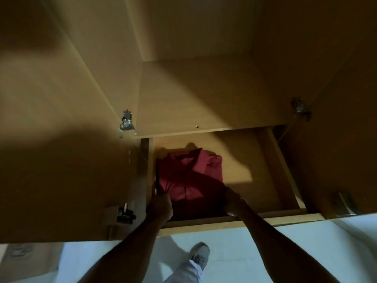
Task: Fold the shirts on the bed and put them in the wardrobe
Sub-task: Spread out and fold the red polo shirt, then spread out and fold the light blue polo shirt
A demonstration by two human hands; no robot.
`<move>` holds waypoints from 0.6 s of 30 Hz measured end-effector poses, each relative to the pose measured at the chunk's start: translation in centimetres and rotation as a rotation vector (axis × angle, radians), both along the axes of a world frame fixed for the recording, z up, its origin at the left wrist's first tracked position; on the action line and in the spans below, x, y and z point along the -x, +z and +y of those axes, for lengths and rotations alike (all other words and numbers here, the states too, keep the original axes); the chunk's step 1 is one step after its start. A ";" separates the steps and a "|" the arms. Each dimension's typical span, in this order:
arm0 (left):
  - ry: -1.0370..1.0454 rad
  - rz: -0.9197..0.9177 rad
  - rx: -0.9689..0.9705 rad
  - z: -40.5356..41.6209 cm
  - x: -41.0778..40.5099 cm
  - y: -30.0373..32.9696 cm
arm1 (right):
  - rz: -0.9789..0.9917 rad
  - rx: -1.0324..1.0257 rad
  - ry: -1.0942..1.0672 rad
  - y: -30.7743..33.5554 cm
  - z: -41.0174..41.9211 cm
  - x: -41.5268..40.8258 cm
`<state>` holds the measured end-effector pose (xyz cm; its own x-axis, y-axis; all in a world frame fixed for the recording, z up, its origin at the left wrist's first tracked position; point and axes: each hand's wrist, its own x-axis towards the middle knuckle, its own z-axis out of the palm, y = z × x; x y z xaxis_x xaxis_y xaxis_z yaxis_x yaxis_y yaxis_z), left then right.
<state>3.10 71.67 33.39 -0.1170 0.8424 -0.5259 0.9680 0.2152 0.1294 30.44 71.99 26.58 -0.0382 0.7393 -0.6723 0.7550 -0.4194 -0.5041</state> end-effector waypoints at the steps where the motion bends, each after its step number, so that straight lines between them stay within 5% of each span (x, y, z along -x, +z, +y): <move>1: 0.012 -0.011 0.016 -0.1 -0.1 -0.4 | -0.016 -0.005 0.009 -2.2 -0.2 -0.5; 8: -0.060 -0.032 -0.053 -0.8 0.6 -0.5 | -0.199 -0.220 -0.018 8.1 -4.7 1.5; 12: -0.074 -0.242 -0.214 -3.4 0.2 3.1 | -0.219 -0.483 -0.158 12.5 -9.6 2.4; 18: -0.124 -0.413 -0.300 -9.9 -2.1 7.8 | -0.129 -0.609 -0.400 16.3 -20.0 3.0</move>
<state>5.22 61.78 41.23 0.1589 0.9575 -0.2407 0.8391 -0.0025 0.5439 27.42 52.01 42.84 0.3638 0.9238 -0.1195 0.6720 -0.3491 -0.6532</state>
